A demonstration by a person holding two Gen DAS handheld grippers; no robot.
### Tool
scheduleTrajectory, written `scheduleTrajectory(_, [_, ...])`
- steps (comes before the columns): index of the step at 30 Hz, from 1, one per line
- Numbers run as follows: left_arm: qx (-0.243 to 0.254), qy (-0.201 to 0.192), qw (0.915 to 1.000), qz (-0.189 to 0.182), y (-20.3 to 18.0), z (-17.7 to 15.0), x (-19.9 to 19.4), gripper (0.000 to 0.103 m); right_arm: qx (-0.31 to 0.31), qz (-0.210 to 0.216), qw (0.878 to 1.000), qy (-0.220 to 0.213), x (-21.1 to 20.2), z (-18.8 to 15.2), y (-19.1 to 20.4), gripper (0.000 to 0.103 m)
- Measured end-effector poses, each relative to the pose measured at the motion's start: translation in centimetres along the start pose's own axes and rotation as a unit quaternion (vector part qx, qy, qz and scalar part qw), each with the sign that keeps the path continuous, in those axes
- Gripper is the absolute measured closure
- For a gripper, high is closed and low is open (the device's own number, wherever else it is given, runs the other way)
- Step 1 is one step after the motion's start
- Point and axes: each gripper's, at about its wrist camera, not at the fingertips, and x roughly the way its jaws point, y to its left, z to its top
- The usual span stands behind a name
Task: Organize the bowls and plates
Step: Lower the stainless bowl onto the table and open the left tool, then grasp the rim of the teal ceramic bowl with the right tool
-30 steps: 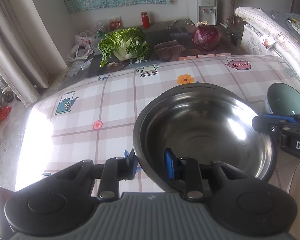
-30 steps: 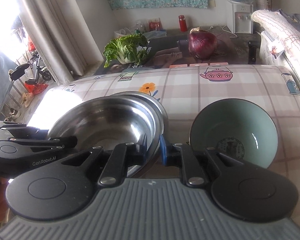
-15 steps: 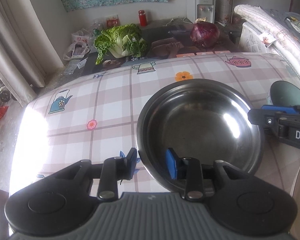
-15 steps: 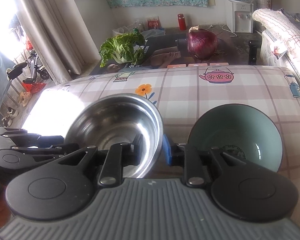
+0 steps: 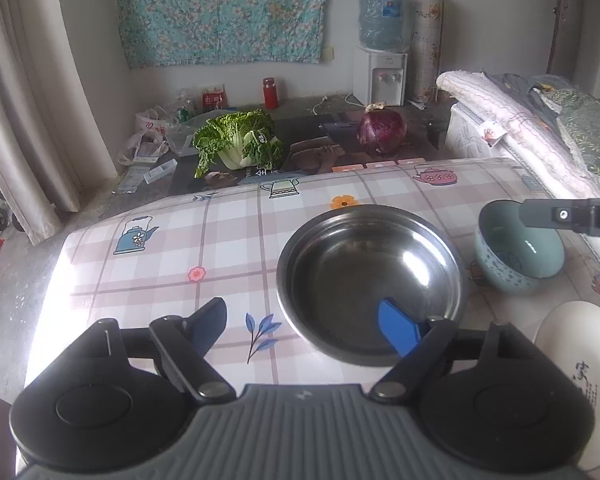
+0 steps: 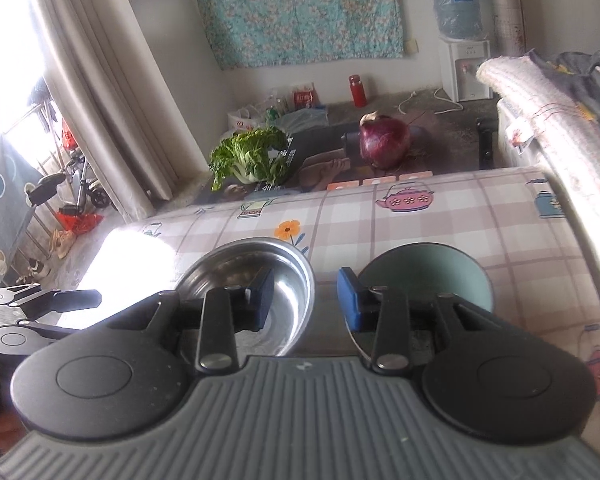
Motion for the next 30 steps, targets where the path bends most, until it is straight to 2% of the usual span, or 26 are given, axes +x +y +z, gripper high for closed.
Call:
scheduleTrajectory(4, [-0.002, -0.001, 0.9999, -0.011, -0.2, -1.0, -1.5, 0.017, 0.004, -0.008, 1.000, -0.006, -2.7, -0.9, -0.8, 0.069])
scheduleTrajectory(8, [-0.017, -0.002, 0.9984, -0.053, -1.0, -1.4, -2.6, 0.017, 0.014, -0.015, 1.000, -0.004, -4.6, -2.3, -1.9, 0.069])
scheduleTrajectory(11, [-0.023, 0.000, 0.9965, -0.080, -2.5, -1.1, -2.7, 0.017, 0.017, -0.030, 0.999, 0.000, -5.6, -3.0, -2.9, 0.068])
scheduleTrajectory(17, [-0.019, -0.006, 0.9953, -0.095, -6.9, 0.5, -1.4, 0.017, 0.030, -0.051, 0.998, 0.009, -6.4, -2.9, -6.0, 0.068])
scheduleTrajectory(19, [-0.026, -0.006, 0.9943, -0.103, -8.1, 1.4, -0.4, 0.021, 0.033, -0.056, 0.998, 0.012, -6.1, -2.5, -7.0, 0.068])
scheduleTrajectory(23, [-0.016, 0.006, 0.9932, -0.115, -10.7, 2.8, 1.9, 0.043, 0.054, -0.054, 0.997, 0.025, -4.3, -1.6, -9.6, 0.069])
scheduleTrajectory(30, [-0.022, 0.042, 0.9906, -0.128, -13.1, 3.8, 5.5, 0.066, 0.085, -0.030, 0.994, 0.053, 0.4, -0.5, -13.0, 0.069])
